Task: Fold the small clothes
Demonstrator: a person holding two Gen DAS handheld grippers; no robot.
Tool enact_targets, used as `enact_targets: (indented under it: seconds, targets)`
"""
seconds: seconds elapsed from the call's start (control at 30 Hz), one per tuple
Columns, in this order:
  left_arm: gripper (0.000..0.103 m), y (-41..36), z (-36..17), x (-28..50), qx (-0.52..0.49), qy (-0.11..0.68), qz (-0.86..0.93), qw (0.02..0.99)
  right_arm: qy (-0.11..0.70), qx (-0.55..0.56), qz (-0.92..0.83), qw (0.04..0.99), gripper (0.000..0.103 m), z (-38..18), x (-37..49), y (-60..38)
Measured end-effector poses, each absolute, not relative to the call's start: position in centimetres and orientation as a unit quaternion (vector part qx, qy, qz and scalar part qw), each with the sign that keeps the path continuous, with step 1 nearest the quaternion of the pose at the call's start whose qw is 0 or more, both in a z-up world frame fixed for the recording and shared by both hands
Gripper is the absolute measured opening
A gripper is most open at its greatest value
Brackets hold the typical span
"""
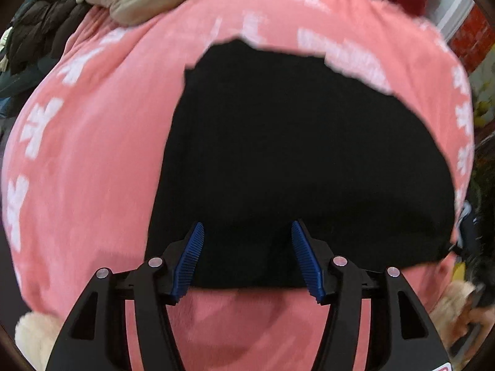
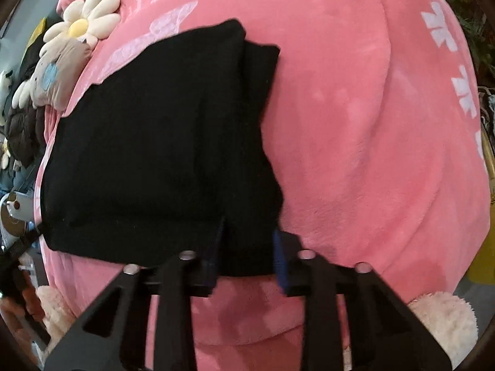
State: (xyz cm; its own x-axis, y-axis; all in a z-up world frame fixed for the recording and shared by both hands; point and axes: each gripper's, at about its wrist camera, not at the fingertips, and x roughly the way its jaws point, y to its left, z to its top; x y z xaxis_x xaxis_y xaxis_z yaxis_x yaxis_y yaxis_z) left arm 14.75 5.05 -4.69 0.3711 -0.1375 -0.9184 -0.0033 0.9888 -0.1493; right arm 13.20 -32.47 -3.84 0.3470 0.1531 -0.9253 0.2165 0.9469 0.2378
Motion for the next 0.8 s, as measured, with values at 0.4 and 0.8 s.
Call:
enact_targets:
  seconds: [0.4, 0.8]
  targets:
    - [0.057, 4.1, -3.8, 12.9, -0.047, 0.565, -0.035, 0.823, 0.524, 0.116, -0.038, 0.843, 0.012, 0.7, 11.9, -30.8]
    - [0.059, 6.0, -4.5, 11.5, -0.075, 0.578, -0.021, 0.812, 0.559, 0.102, -0.024, 0.822, 0.013, -2.4, 14.3, -29.3]
